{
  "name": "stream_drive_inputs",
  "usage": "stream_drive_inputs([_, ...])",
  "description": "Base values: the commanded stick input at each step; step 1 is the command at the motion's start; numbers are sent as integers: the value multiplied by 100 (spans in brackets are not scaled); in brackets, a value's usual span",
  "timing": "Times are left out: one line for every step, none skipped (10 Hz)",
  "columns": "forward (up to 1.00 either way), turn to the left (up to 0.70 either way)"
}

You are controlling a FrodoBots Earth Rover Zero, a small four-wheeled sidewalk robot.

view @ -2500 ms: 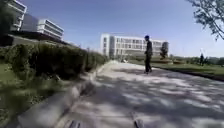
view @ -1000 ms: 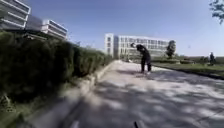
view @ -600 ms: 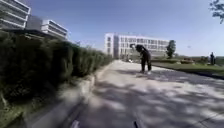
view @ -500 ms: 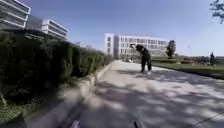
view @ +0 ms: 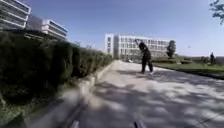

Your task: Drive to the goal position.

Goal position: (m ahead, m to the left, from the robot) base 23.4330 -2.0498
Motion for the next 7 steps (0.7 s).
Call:
stream_drive_inputs([70, 0])
stream_drive_inputs([70, 0])
stream_drive_inputs([70, 0])
stream_drive_inputs([70, 0])
stream_drive_inputs([70, 0])
stream_drive_inputs([70, 0])
stream_drive_inputs([70, -7])
